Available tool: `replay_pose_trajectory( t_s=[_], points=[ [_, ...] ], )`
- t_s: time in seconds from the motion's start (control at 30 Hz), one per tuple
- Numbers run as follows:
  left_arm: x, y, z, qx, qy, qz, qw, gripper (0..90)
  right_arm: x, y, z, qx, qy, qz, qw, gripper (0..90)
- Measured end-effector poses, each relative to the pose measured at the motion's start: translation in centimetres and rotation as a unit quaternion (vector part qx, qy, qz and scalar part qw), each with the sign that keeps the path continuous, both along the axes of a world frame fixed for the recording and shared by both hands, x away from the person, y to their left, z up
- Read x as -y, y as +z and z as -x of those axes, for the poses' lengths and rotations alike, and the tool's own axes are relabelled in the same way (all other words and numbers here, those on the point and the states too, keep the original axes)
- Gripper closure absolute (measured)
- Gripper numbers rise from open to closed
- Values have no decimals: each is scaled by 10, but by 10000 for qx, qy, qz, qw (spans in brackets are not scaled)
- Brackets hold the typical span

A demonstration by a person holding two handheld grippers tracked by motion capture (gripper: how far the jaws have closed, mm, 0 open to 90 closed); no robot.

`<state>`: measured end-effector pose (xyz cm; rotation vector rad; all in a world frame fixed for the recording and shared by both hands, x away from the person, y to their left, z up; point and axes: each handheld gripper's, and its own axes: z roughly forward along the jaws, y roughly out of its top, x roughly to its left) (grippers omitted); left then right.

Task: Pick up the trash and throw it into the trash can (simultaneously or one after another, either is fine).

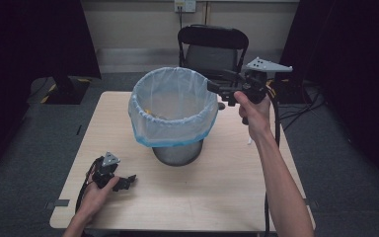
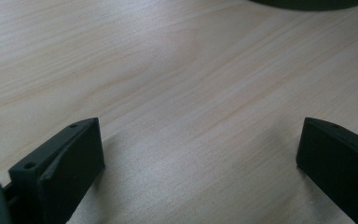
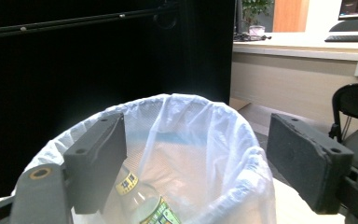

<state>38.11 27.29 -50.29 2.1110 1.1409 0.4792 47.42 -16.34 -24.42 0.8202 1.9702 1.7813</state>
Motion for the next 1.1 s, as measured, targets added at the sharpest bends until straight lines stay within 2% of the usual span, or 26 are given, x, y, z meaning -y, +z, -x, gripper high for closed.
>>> replay_pose_trajectory(
  t_s=[0.13,0.23,0.5,0.67,0.9,1.0,1.1],
  points=[
    [0,0,0,0,2,-1,10000,1,9,-3,-1,-65,-107,13,9999,189],
    [0,0,0,0,2,-3,10000,1,17,-8,-2,-126,-260,42,9996,150],
    [0,0,0,1,3,-3,10000,1,38,-25,0,-268,-499,27,9984,163],
    [0,0,0,2,7,-4,10000,1,48,-34,-1,-349,-667,118,9971,179],
    [0,0,0,4,10,-5,10000,1,64,-56,-5,-609,-1007,229,9928,207],
    [0,0,0,5,10,-20,10000,2,70,-67,-7,-776,-1166,376,9894,211],
    [0,0,0,4,15,-21,10000,3,77,-80,-9,-919,-1283,420,9866,212]
  ],
)
